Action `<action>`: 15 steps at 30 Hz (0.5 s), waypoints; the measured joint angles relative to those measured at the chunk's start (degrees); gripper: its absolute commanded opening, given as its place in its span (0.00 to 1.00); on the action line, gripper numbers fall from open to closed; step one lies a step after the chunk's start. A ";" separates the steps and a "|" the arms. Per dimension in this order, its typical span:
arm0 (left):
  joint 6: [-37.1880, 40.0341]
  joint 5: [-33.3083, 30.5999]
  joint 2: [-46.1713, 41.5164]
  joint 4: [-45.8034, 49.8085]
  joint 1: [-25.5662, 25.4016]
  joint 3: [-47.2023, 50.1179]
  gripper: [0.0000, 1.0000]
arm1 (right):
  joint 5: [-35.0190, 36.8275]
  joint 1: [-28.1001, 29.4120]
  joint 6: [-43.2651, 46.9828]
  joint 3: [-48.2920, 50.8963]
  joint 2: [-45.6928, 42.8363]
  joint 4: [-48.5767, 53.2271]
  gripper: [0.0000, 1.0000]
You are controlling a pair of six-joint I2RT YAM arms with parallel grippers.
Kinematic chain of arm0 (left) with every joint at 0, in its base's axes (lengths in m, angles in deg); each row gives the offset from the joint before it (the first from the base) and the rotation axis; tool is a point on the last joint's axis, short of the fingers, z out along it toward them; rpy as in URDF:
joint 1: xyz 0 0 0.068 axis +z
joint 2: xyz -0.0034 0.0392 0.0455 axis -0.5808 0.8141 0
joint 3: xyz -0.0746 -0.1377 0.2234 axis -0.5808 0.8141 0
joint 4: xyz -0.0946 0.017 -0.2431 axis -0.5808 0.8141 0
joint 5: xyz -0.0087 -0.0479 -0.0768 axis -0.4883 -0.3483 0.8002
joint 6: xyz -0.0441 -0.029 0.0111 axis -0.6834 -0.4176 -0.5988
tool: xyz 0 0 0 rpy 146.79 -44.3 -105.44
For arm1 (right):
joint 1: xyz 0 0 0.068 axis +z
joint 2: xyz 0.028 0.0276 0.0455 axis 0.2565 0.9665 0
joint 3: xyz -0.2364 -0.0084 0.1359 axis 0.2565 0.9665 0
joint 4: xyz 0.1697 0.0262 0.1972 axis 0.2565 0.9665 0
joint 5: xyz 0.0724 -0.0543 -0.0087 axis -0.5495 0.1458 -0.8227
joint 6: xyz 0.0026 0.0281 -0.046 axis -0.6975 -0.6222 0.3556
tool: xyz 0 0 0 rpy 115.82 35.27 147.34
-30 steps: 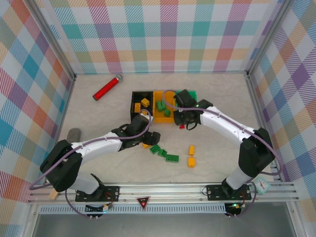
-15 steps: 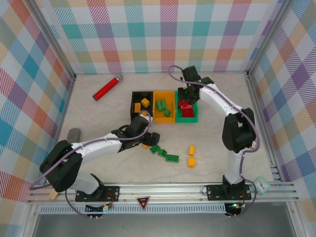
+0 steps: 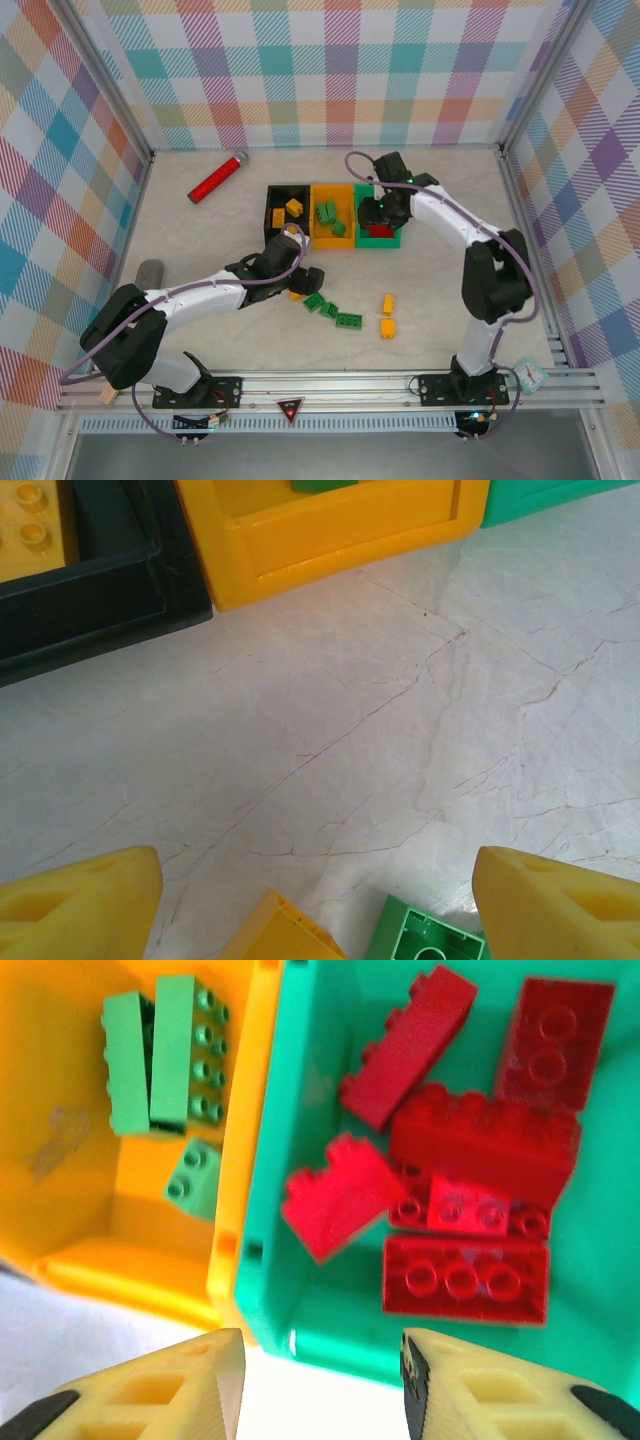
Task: Sort the legos into containers by color
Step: Turn over the lego at the bottom-center of the table.
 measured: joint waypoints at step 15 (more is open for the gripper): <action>0.00 -0.96 -0.31 -0.02 0.00 0.22 0.81 | -3.15 4.74 -6.05 31.15 -26.56 -1.11 0.46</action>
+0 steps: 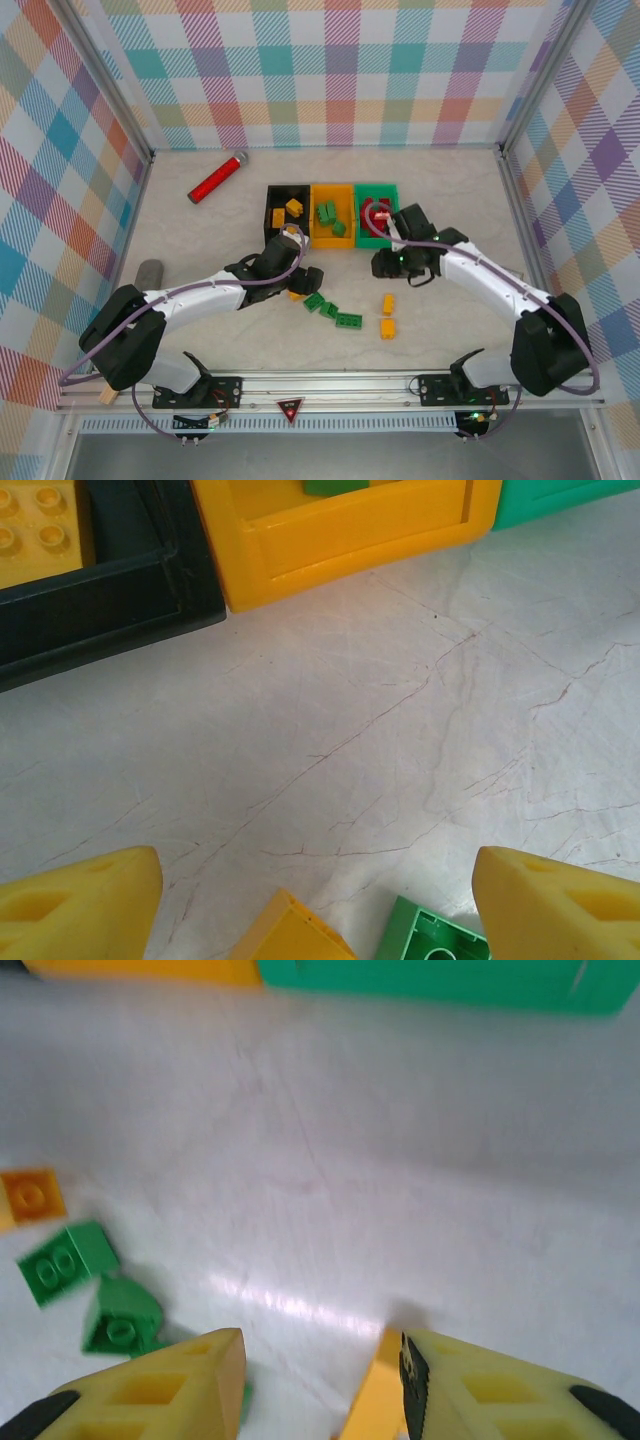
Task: Sort the legos into containers by color
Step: Turn over the lego at the bottom-center of the table.
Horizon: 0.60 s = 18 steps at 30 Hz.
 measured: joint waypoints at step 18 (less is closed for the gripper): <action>-0.02 -0.28 0.00 0.02 0.00 0.00 0.81 | 2.21 4.46 -7.43 9.16 1.57 -2.25 0.45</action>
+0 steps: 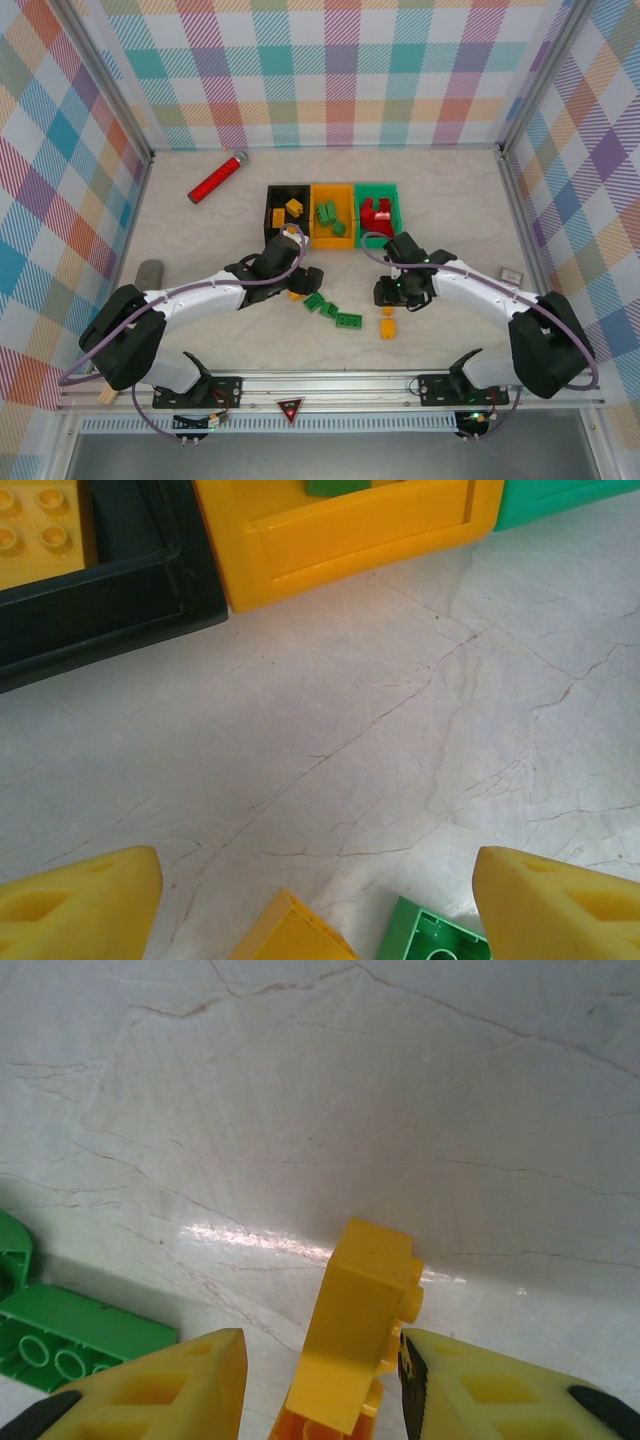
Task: Sort the legos into containers by color
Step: Turn over the lego at the bottom-center of the table, then move the lego to the bottom-center of the table.
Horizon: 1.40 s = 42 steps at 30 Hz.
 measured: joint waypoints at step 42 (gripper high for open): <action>-7.67 0.98 -8.37 -3.04 13.70 7.85 0.81 | -0.09 10.01 -1.44 -5.38 9.31 -4.52 0.61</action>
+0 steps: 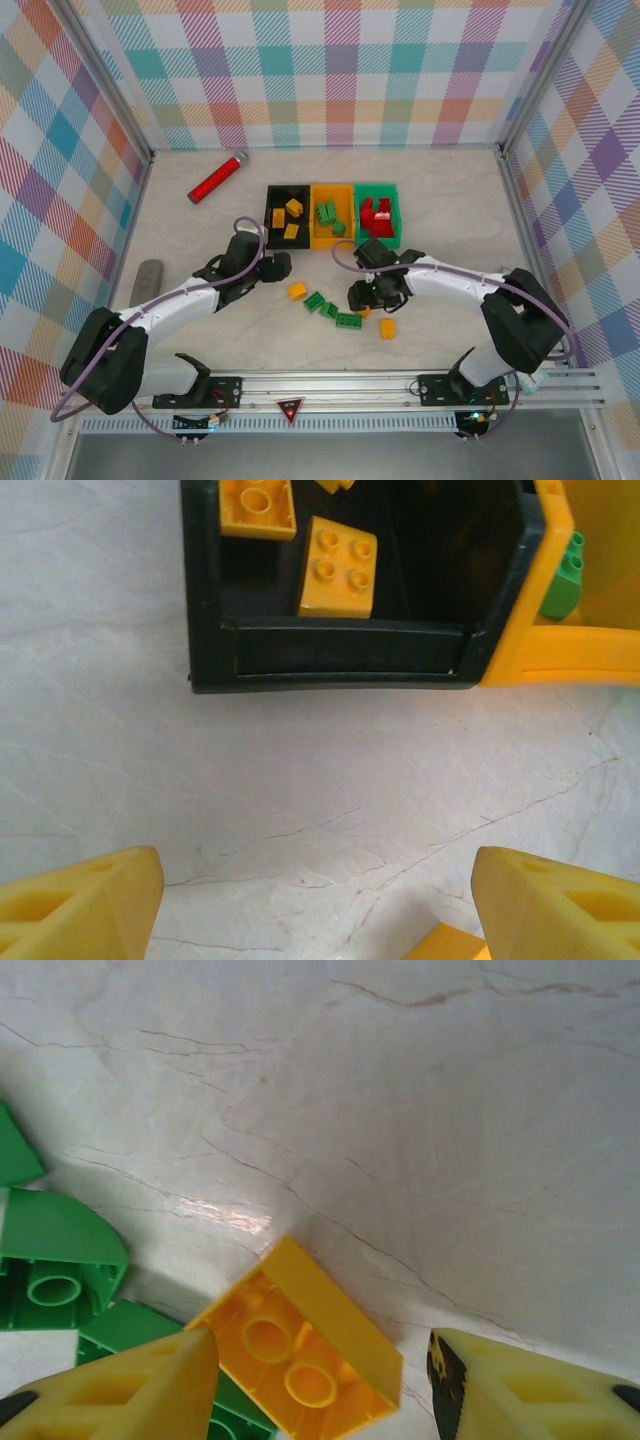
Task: Sort the legos into containers by color
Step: Move the lego to the bottom-center of the table, then pick up the lego from the bottom-center of the table.
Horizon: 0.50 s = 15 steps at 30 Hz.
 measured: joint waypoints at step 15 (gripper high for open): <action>-1.20 2.47 0.00 -1.05 0.55 0.39 0.81 | 2.45 1.42 1.31 -1.79 5.20 1.36 0.30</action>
